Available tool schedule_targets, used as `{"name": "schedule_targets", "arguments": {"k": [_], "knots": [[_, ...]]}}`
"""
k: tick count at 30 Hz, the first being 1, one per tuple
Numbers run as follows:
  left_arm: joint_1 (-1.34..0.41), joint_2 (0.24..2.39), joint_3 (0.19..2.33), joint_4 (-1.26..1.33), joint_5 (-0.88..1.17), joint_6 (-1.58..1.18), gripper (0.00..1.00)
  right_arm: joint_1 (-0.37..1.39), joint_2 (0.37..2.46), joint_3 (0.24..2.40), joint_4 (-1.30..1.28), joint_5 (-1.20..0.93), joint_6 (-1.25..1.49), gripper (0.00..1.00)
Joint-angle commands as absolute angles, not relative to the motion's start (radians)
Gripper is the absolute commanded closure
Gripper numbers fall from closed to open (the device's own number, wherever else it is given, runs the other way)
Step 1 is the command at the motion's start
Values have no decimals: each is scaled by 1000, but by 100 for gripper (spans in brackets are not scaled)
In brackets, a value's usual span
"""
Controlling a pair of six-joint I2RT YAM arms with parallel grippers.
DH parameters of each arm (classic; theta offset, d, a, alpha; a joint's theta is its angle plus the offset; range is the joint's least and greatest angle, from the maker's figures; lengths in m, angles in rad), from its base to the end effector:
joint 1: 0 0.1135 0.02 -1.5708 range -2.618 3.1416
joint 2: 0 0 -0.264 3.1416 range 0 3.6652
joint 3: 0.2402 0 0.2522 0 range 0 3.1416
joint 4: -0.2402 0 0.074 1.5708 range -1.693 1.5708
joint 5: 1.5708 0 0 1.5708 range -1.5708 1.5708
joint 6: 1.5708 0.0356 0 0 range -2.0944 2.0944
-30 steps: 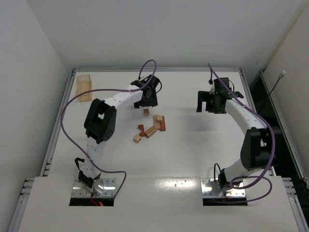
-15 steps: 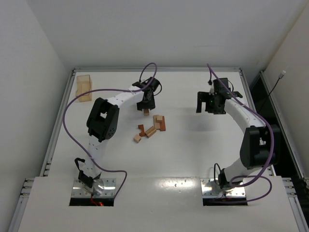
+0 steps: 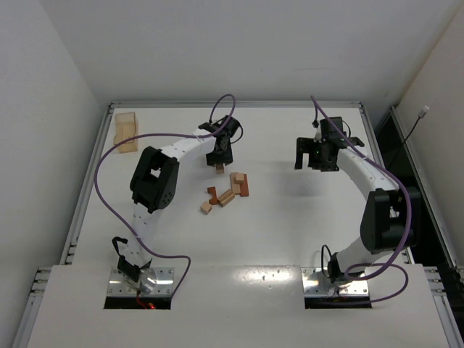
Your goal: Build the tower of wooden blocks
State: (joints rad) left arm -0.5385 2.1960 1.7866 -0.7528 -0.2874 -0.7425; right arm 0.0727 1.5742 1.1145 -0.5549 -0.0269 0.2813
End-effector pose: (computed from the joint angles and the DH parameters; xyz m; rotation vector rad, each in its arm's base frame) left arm 0.4053 -0.2304 0.1859 -0.3483 2.6239 -0.0206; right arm 0.3240 0.0246 0.2295 0.2602 2.5808 0.1647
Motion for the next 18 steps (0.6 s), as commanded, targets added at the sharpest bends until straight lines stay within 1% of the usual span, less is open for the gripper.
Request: {"name": "schedule_targets", "arguments": {"k": [1, 7, 12, 13, 15, 16, 18], "knots": [[-528, 2217, 1802, -742, -284, -756, 59, 75, 1580, 1144, -532, -34, 287, 1], [-528, 2226, 1802, -742, -284, -756, 61, 75, 1589, 1144, -532, -34, 287, 1], [-528, 2226, 1802, -742, -284, -756, 70, 75, 1589, 1144, -532, -34, 287, 1], [-528, 2226, 1802, -742, -284, -756, 77, 75, 1589, 1144, -532, -34, 287, 1], [-528, 2217, 1802, -742, -284, -756, 85, 75, 1589, 1144, -532, -34, 287, 1], [-528, 2217, 1793, -742, -284, -756, 93, 75, 1589, 1144, -532, -34, 287, 1], [-528, 2171, 1781, -742, -304, -765, 99, 75, 1589, 1144, -532, -34, 287, 1]]}}
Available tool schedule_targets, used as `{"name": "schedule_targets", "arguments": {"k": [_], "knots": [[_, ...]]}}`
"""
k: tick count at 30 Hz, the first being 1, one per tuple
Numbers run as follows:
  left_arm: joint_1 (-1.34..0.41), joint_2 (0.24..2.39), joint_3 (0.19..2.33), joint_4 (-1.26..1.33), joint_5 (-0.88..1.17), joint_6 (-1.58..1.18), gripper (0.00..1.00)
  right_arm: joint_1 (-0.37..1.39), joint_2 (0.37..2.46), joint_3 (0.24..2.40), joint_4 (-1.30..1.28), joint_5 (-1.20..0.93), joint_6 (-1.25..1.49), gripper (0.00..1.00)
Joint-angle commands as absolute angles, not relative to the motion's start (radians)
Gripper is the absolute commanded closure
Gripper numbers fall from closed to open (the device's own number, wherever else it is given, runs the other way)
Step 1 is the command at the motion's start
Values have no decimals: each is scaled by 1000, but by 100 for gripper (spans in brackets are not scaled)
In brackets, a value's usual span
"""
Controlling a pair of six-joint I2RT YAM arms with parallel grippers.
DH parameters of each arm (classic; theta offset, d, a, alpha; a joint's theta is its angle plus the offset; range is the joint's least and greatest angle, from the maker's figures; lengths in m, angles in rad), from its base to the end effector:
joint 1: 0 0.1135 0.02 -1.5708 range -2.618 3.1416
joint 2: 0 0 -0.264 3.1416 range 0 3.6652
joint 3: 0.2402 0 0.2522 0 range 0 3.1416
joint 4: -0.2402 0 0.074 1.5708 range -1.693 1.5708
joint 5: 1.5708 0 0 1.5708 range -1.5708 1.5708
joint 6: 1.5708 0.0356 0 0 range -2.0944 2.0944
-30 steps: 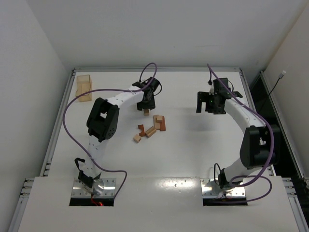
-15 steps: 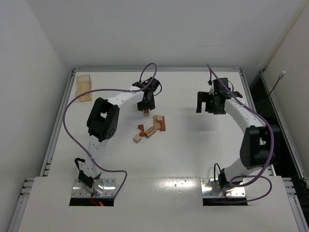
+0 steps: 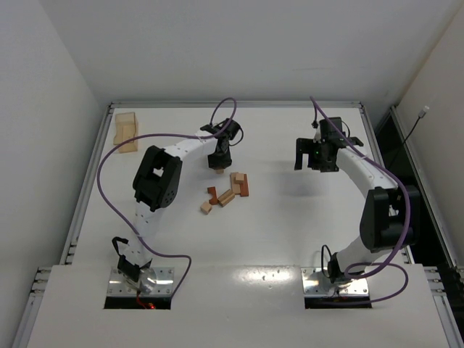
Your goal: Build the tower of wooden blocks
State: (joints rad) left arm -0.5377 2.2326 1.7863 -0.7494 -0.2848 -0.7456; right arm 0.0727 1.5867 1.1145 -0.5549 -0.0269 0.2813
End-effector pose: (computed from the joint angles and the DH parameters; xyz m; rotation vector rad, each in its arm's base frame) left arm 0.4077 -0.2315 0.1695 -0.3498 2.6518 0.0034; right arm 0.3254 0.0247 0.2257 0.2616 2.5932 0.1624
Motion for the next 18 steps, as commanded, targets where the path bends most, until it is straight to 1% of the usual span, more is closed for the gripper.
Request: {"name": "schedule_targets", "arguments": {"k": [1, 3, 4, 6, 7, 8, 10, 11, 12, 14, 18], "knots": [[-528, 2151, 1772, -742, -304, -765, 100, 75, 1579, 1144, -532, -34, 287, 1], [-549, 2103, 1732, -742, -339, -785, 100, 75, 1566, 1135, -532, -34, 287, 1], [-558, 2036, 1711, -729, -350, -785, 100, 75, 1554, 1126, -532, -34, 287, 1], [-601, 1952, 1614, -697, -360, -798, 100, 75, 1539, 1126, -532, -34, 287, 1], [-638, 1863, 1535, -683, -371, -798, 100, 75, 1522, 1115, -522, -34, 287, 1], [-638, 1821, 1496, -670, -371, -811, 100, 75, 1513, 1106, -522, -34, 287, 1], [-714, 1700, 1397, -626, -371, -836, 100, 75, 1476, 1095, -512, -23, 287, 1], [-715, 1700, 1373, -626, -371, -836, 100, 75, 1476, 1085, -512, -23, 287, 1], [-750, 1634, 1356, -612, -371, -848, 100, 75, 1454, 1075, -512, -9, 287, 1], [-773, 1592, 1344, -612, -371, -848, 100, 66, 1434, 1075, -512, 2, 287, 1], [-782, 1583, 1325, -612, -273, -868, 100, 66, 1399, 1046, -503, 2, 287, 1]]}}
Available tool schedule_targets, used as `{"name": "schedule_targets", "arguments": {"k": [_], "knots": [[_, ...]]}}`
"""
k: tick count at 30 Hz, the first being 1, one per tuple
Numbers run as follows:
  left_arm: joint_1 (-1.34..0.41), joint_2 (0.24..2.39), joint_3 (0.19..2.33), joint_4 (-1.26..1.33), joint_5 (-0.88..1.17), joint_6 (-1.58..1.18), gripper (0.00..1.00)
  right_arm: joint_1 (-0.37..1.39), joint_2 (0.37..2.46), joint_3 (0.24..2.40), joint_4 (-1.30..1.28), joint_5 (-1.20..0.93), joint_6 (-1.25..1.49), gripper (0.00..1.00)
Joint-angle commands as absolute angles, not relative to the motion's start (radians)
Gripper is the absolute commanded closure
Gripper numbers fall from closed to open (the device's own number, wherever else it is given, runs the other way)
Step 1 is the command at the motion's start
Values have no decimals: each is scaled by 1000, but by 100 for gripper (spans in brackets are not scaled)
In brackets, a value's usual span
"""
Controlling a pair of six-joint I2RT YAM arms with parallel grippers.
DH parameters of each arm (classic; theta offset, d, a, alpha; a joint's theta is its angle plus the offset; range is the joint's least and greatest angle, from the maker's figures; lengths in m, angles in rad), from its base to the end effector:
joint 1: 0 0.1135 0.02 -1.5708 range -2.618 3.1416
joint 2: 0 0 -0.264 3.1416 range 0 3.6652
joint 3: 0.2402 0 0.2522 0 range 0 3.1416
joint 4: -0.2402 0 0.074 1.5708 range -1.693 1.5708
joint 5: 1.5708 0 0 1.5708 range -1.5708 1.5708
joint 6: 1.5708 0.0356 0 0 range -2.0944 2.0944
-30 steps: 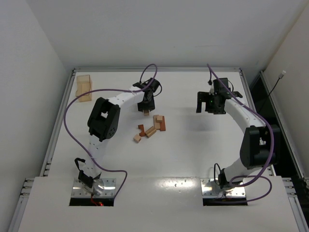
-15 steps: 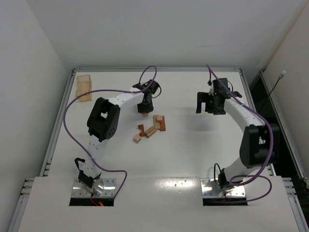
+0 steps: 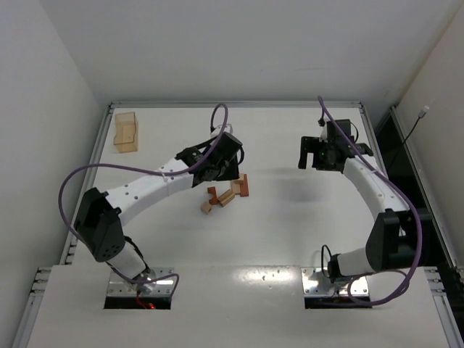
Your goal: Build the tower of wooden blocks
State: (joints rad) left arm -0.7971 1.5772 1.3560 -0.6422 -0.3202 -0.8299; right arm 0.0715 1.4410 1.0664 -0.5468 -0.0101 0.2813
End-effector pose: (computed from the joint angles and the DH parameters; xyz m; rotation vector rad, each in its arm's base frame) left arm 0.2483 -0.2382 0.3004 -0.1829 2.4036 -0.3787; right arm 0.3012 0.0219 0.2542 0.2575 2.4860 0.1601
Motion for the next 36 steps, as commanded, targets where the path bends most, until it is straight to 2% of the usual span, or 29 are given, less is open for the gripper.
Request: {"name": "schedule_targets", "arguments": {"k": [1, 10, 36], "knots": [[-793, 1583, 1325, -612, -261, -880, 100, 66, 1399, 1046, -503, 2, 287, 1], [-870, 1722, 1405, -621, -250, -908, 100, 18, 1390, 1046, -512, 2, 287, 1], [-870, 1948, 1500, -664, -310, -936, 100, 0, 1445, 1055, -512, -35, 305, 1]]}}
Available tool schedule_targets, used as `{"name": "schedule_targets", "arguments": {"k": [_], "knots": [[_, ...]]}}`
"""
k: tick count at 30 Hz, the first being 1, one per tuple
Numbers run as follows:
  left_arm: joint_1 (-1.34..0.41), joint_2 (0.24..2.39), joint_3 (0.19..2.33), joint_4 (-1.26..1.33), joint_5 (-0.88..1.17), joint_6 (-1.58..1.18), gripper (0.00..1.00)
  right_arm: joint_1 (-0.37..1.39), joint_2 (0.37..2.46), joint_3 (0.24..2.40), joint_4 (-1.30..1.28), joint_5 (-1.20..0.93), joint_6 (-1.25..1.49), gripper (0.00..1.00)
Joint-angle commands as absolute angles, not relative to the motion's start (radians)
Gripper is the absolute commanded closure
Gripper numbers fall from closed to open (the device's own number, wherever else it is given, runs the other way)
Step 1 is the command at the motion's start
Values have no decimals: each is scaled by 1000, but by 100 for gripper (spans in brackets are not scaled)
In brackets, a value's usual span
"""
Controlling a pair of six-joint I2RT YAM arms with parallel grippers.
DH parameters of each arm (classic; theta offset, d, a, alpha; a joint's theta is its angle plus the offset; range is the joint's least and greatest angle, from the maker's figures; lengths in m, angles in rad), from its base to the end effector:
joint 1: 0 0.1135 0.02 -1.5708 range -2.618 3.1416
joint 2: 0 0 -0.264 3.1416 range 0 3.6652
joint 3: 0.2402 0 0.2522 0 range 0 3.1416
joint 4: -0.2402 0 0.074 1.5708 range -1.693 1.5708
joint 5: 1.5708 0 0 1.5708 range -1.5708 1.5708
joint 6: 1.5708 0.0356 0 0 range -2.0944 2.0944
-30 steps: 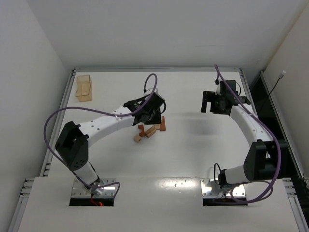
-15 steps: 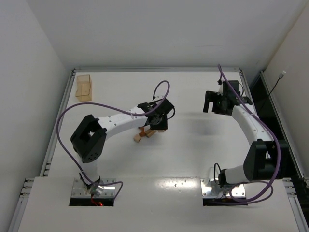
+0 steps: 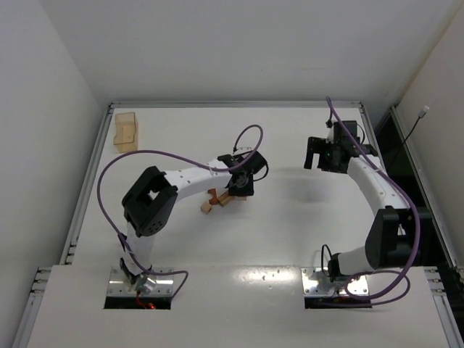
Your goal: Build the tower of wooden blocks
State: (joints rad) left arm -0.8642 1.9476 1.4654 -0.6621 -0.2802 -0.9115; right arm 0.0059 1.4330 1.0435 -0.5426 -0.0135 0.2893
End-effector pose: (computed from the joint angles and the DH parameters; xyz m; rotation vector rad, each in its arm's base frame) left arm 0.2716 -0.3030 0.2000 -0.1436 2.6486 -0.2094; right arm 0.2985 0.0022 0.2495 0.3487 2.4839 0.1387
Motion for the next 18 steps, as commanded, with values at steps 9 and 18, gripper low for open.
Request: {"name": "schedule_targets", "arguments": {"k": [9, 18], "knots": [[-870, 2002, 1542, -675, -347, -936, 100, 0, 1463, 1065, -512, -44, 305, 1], [-870, 2042, 1581, -684, -376, -927, 100, 0, 1474, 1065, -512, -63, 305, 1]]}}
